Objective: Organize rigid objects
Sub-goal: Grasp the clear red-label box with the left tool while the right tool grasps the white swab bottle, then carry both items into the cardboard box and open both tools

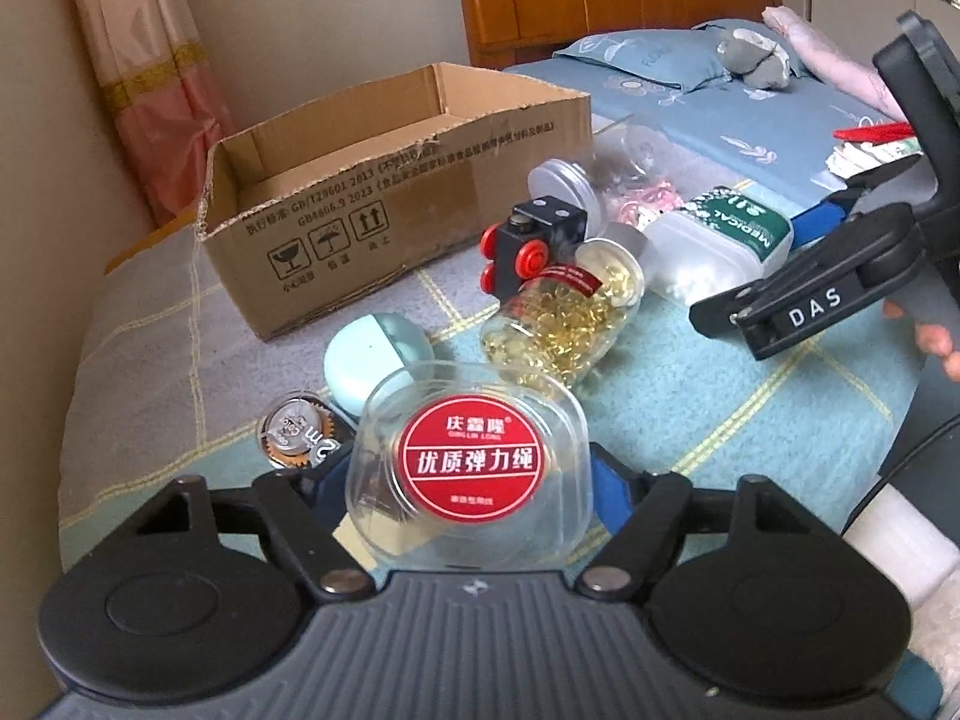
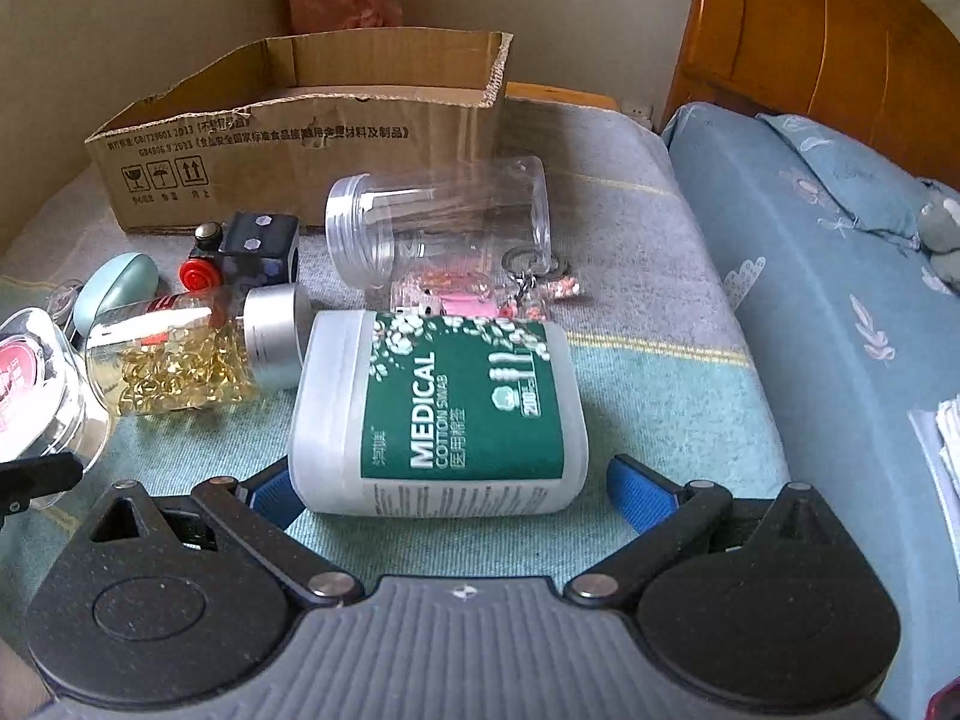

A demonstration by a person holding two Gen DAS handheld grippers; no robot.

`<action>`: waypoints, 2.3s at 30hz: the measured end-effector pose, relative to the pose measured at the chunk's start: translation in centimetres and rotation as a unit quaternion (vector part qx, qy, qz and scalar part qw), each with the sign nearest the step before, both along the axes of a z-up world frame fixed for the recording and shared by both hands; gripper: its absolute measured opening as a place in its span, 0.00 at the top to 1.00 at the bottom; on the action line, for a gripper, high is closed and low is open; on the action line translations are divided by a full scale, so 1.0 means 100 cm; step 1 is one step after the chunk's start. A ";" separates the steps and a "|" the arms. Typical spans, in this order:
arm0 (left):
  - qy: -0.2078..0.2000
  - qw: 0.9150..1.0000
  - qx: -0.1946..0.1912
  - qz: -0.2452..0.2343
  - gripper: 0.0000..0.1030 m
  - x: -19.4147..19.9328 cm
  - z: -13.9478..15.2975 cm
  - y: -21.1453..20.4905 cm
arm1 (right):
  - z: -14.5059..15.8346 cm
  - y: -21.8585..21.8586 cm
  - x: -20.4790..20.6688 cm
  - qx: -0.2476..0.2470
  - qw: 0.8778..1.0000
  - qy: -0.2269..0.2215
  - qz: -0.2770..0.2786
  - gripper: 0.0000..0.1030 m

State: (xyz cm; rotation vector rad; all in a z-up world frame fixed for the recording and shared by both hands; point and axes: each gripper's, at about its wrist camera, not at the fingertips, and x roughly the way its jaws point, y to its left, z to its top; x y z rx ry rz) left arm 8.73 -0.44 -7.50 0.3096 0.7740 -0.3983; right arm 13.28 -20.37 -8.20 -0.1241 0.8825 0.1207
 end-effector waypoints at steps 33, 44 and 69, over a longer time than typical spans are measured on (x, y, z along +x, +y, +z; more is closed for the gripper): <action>0.062 0.997 -0.039 -0.006 0.28 -0.004 -0.002 0.000 | 0.016 0.010 -0.012 -0.001 0.999 0.029 0.028 0.15; 0.072 0.996 -0.052 0.030 0.28 0.000 -0.004 -0.008 | 0.017 0.021 -0.010 0.002 0.999 0.039 0.036 0.14; 0.057 0.997 -0.045 0.021 0.29 -0.003 0.009 0.000 | 0.023 0.024 -0.006 -0.002 0.999 0.032 0.043 0.16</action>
